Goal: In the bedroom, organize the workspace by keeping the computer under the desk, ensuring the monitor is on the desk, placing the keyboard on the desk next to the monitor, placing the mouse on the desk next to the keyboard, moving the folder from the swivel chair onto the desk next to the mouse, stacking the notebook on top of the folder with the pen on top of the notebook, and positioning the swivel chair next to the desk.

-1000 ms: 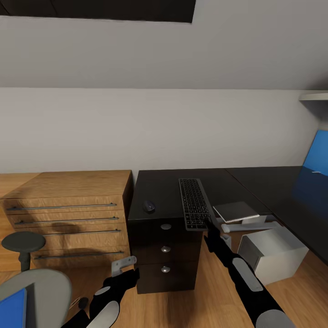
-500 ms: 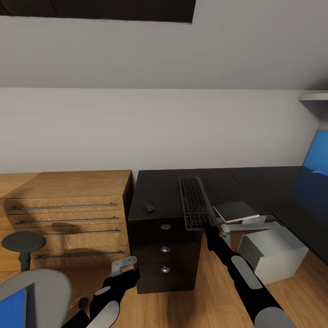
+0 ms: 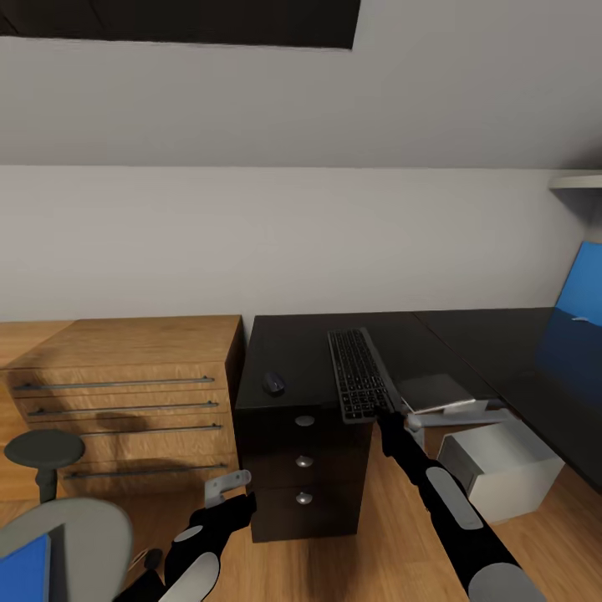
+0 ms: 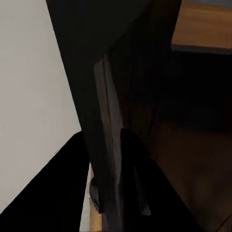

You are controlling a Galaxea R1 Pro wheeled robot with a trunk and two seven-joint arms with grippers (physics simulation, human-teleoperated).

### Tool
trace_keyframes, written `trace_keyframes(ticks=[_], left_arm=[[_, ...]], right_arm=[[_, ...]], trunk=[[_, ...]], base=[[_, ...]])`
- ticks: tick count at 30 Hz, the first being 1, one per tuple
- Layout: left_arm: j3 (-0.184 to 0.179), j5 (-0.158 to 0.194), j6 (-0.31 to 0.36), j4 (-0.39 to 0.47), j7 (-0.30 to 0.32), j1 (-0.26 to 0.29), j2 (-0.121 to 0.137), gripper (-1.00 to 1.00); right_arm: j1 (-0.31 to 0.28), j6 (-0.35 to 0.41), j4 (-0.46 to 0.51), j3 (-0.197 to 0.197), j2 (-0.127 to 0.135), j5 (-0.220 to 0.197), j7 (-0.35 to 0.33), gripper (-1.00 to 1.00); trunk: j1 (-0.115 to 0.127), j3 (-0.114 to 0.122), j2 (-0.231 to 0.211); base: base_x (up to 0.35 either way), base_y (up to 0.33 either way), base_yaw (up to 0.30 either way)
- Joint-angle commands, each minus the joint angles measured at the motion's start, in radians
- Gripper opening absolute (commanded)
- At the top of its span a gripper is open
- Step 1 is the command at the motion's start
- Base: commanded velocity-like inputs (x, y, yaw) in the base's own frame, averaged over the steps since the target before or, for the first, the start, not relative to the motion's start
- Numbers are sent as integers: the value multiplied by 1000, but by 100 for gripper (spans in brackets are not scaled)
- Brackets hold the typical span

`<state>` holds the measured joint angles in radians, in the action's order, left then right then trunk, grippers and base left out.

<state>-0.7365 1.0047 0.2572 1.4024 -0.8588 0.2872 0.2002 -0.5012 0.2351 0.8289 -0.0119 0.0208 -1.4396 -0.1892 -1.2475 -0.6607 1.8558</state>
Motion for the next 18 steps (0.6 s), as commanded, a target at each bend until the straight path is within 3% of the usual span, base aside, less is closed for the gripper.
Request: trace_keyframes(ticks=[1,13,18], left_arm=[[-2,3,4,1,-6,1,1,100],[-3,3,4,1,-6,1,1,100],[-3,3,4,1,-6,2,1,100]], right_arm=[[0,3,5,-1,1,-9,-3,-100],[11,12,212,-8,6,0,-4,-100],[73,35,302,-11,7,11,-1,-100]], trunk=[[4,2,-7],[50,40,-91],[58,46,-105]], base=[[0,0,0],[0,0,0],[0,0,0]])
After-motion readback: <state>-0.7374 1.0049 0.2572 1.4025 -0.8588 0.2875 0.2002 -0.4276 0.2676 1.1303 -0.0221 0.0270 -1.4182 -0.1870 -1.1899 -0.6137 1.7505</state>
